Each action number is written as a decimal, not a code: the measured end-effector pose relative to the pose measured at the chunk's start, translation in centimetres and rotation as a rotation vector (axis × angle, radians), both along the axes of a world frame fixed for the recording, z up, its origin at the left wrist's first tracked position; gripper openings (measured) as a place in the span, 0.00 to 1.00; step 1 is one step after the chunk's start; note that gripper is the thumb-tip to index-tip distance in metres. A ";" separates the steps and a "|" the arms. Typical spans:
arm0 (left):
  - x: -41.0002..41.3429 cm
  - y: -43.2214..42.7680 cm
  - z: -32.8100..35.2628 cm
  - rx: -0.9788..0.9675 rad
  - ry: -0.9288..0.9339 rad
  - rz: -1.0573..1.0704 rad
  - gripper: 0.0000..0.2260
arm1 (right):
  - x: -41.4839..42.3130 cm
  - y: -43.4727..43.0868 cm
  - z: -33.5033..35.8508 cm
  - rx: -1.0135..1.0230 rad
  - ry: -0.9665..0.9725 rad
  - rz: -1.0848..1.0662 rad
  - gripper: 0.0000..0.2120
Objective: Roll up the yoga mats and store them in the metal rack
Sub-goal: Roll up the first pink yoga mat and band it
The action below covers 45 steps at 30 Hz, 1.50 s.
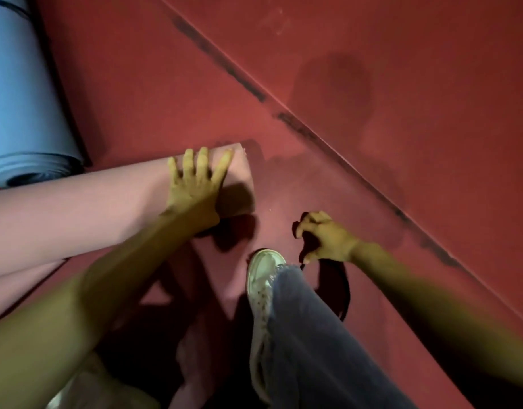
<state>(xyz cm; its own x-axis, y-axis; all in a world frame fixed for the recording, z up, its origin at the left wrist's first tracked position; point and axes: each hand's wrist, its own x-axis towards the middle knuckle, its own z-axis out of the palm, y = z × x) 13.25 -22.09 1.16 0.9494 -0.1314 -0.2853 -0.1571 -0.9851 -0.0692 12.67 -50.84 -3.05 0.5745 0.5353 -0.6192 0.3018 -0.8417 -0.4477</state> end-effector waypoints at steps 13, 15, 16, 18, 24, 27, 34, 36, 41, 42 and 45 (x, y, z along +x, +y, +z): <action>0.1 -0.2 0.2 0.056 0.044 0.010 0.57 | -1.0 -2.7 -1.3 0.043 -0.237 -0.011 0.06; 0.4 -0.2 0.4 0.054 0.057 0.009 0.61 | -0.3 -3.2 -1.1 0.083 -0.227 -0.279 0.06; 0.5 -0.1 0.5 0.049 0.069 0.014 0.63 | 0.2 -3.2 -0.8 0.100 -0.208 -0.430 0.05; 0.8 -0.1 0.7 0.052 0.079 0.022 0.64 | 1.3 -2.5 -0.2 0.149 -0.187 -0.704 0.05; 1.5 0.6 0.7 0.011 0.045 0.000 0.59 | 4.4 1.5 -0.9 0.237 -0.209 -1.227 0.08; 2.2 1.2 1.1 0.009 0.039 -0.003 0.59 | 5.4 4.1 -2.0 0.302 -0.150 -1.431 0.10; 2.3 2.0 2.1 -0.061 -0.151 0.057 0.54 | 6.0 9.4 -2.3 0.357 -0.124 -1.356 0.14; 2.0 1.9 2.8 -0.066 -0.157 0.067 0.53 | 6.1 10.3 -2.3 0.385 -0.090 -1.373 0.14; 1.5 0.8 2.6 -0.024 -0.016 0.045 0.53 | 6.1 12.2 -1.9 0.621 0.116 -1.481 0.13; 1.4 0.6 2.1 -0.021 -0.002 0.052 0.53 | 6.0 12.5 -1.7 0.645 0.133 -1.494 0.13; 1.2 0.2 0.9 -0.003 -0.008 0.039 0.52 | 5.9 12.9 -1.4 0.709 0.176 -1.548 0.12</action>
<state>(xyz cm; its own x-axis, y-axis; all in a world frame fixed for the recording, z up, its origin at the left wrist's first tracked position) 14.46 -21.91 2.10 0.9562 -0.0947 -0.2771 -0.1177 -0.9907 -0.0677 18.57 -37.97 -4.45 0.7385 -0.2358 -0.6317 -0.6323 0.0832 -0.7703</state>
